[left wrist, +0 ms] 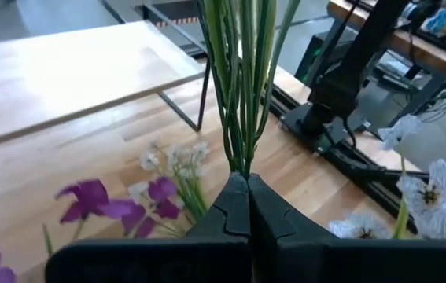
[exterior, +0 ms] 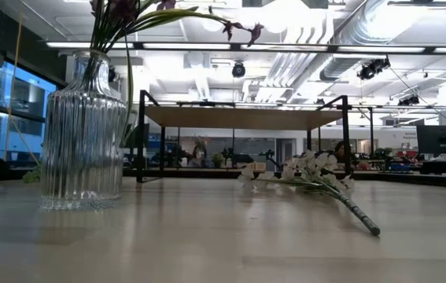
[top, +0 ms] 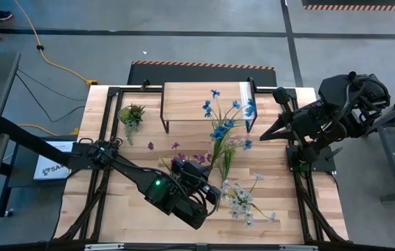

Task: Pick and place flowers into a vace then onto a shelf
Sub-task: Put the blue flowers into the left transparent vase

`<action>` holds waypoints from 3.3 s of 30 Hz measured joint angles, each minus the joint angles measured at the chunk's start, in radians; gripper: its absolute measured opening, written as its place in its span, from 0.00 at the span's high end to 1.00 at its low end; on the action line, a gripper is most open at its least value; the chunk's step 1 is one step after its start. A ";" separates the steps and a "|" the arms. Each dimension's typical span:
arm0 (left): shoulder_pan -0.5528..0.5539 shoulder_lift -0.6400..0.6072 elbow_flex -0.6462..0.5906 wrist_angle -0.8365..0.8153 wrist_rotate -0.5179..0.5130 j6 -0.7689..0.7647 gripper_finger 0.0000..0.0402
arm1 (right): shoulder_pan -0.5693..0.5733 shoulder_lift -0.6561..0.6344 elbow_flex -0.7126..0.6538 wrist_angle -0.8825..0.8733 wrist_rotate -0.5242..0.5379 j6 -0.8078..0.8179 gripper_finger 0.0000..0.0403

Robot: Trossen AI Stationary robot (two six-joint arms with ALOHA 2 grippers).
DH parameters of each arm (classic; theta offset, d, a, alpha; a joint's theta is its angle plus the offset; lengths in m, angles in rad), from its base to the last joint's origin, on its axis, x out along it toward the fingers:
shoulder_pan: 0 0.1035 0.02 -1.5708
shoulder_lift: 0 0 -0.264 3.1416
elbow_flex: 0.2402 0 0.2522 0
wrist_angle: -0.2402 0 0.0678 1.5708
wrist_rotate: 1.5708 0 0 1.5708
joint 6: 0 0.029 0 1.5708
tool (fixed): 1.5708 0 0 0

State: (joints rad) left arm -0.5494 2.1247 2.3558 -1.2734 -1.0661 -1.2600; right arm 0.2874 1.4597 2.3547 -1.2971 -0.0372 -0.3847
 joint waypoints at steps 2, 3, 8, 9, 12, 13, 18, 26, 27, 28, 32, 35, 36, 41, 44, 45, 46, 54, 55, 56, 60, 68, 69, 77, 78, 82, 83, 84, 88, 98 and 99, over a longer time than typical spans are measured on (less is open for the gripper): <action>0.005 -0.005 0.000 0.007 -0.013 0.013 0.94 | 0.000 0.000 0.000 -0.001 0.000 0.000 1.00; 0.006 -0.006 0.000 0.010 -0.019 0.024 0.94 | 0.000 0.000 0.000 -0.001 0.000 0.000 1.00; 0.011 -0.027 0.000 0.064 -0.044 0.106 0.94 | 0.000 0.000 0.000 -0.001 0.000 0.000 1.00; 0.012 -0.034 0.000 0.069 -0.051 0.128 0.94 | 0.000 0.000 0.000 -0.002 0.000 0.000 1.00; 0.012 -0.058 0.000 0.109 -0.074 0.198 0.94 | 0.000 0.000 0.000 -0.001 0.000 0.000 1.00; 0.012 -0.067 0.000 0.117 -0.088 0.228 0.94 | 0.000 0.000 0.000 -0.002 0.000 0.000 1.00; 0.012 -0.105 0.000 0.198 -0.133 0.381 0.94 | 0.000 0.000 0.000 -0.004 0.000 0.001 1.00; 0.012 -0.154 0.000 0.339 -0.181 0.629 0.94 | 0.000 0.000 0.000 -0.005 0.000 0.002 1.00; 0.010 -0.160 0.000 0.356 -0.189 0.667 0.94 | 0.000 0.000 0.000 -0.005 0.000 0.002 1.00; 0.004 -0.164 0.000 0.378 -0.199 0.702 0.94 | 0.000 0.000 0.000 -0.005 0.000 0.002 1.00; -0.019 -0.185 0.000 0.462 -0.240 0.832 0.94 | 0.000 0.000 0.000 -0.008 0.002 0.002 1.00; -0.040 -0.204 0.000 0.504 -0.281 0.897 0.94 | 0.000 0.000 0.000 -0.008 0.005 0.011 1.00; -0.052 -0.209 0.000 0.513 -0.301 0.921 0.94 | 0.000 0.000 0.000 -0.008 0.005 0.016 1.00; -0.120 -0.232 0.000 0.566 -0.412 1.025 0.94 | 0.000 0.000 0.000 -0.008 0.006 0.028 1.00; -0.168 -0.238 0.000 0.607 -0.479 1.092 0.94 | 0.000 0.000 0.000 -0.008 0.006 0.030 1.00; -0.184 -0.238 0.000 0.621 -0.499 1.111 0.94 | 0.000 0.000 0.000 -0.008 0.008 0.038 1.00; -0.201 -0.239 0.000 0.637 -0.506 1.134 0.94 | 0.000 0.001 0.000 -0.008 0.013 0.048 1.00; -0.307 -0.239 0.000 0.678 -0.508 1.185 0.94 | 0.000 0.046 -0.002 -0.010 0.096 0.095 1.00; -0.319 -0.239 0.000 0.675 -0.507 1.185 0.94 | 0.000 0.054 -0.002 -0.010 0.098 0.094 1.00; -0.330 -0.239 0.000 0.672 -0.507 1.184 0.94 | 0.000 0.061 -0.002 -0.010 0.098 0.093 1.00; -0.381 -0.239 0.000 0.648 -0.507 1.177 0.94 | 0.000 0.095 -0.002 -0.009 0.095 0.092 1.00; -0.443 -0.238 0.000 0.380 -0.503 0.904 0.94 | 0.000 0.113 -0.002 0.017 0.095 0.095 1.00; -0.448 -0.237 0.000 0.332 -0.503 0.849 0.94 | 0.000 0.111 -0.002 0.023 0.095 0.096 1.00; -0.477 -0.227 -0.048 0.030 -0.507 0.460 0.94 | 0.001 0.105 -0.002 0.040 0.094 0.123 1.00; -0.484 -0.225 -0.063 0.016 -0.505 0.438 0.94 | 0.001 0.105 -0.002 0.038 0.094 0.123 1.00; -0.513 -0.224 -0.121 -0.016 -0.503 0.374 0.94 | 0.001 0.105 -0.002 0.038 0.094 0.123 1.00; -0.521 -0.224 -0.137 -0.021 -0.504 0.363 0.94 | 0.001 0.105 -0.002 0.039 0.094 0.123 1.00; -0.529 -0.224 -0.150 -0.028 -0.504 0.349 0.94 | 0.001 0.105 -0.002 0.039 0.094 0.125 1.00; -0.546 -0.224 -0.208 -0.063 -0.505 0.254 0.94 | 0.001 0.105 -0.002 0.046 0.094 0.148 1.00; -0.545 -0.224 -0.348 -0.143 -0.503 -0.004 0.94 | 0.001 0.105 -0.002 0.123 0.095 0.187 1.00; -0.545 -0.224 -0.356 -0.141 -0.504 -0.016 0.94 | 0.001 0.105 -0.002 0.125 0.095 0.190 1.00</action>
State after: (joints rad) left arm -1.0939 1.9011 1.9999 -1.4147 -1.5700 -1.2762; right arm 0.2882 1.5642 2.3528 -1.1718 0.0574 -0.1943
